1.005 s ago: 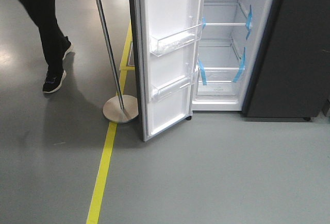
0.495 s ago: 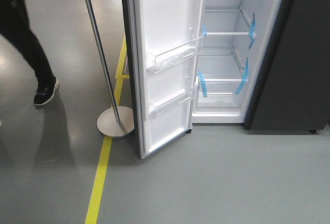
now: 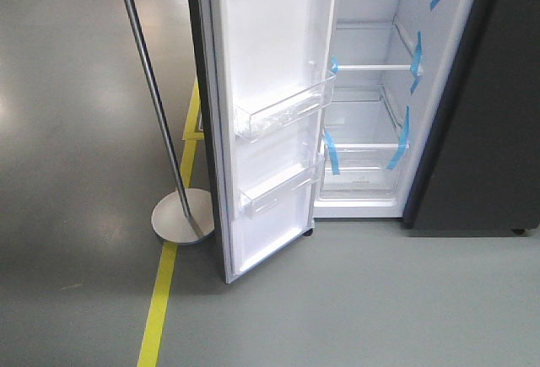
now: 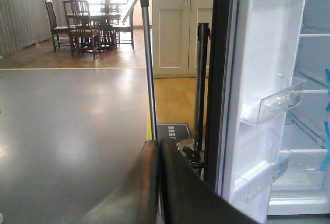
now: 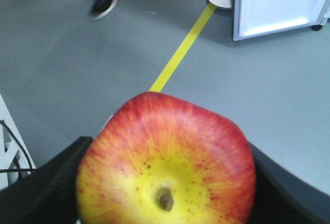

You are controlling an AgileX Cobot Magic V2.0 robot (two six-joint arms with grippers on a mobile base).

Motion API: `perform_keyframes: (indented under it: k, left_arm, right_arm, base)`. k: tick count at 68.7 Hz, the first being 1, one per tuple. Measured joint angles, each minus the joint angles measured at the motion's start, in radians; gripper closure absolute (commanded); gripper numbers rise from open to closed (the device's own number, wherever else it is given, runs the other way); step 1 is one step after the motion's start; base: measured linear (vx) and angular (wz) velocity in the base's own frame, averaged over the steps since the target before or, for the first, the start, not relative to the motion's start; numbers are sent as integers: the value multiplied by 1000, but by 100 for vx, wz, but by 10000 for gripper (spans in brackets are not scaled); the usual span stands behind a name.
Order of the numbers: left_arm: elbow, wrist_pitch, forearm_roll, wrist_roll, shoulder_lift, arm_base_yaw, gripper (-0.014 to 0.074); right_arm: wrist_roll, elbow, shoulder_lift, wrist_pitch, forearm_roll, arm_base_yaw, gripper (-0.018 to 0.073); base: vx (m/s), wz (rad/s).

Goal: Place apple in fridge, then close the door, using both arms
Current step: 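Drive up close to the refrigerator door shelves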

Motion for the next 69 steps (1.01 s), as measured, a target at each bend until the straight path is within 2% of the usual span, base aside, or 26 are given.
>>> perform_keyframes:
  k: [69]
  left_arm:
    - [0, 0, 0, 0, 0, 0, 603]
  right_arm:
    - [0, 0, 0, 0, 0, 0, 363]
  base:
    - [15, -1]
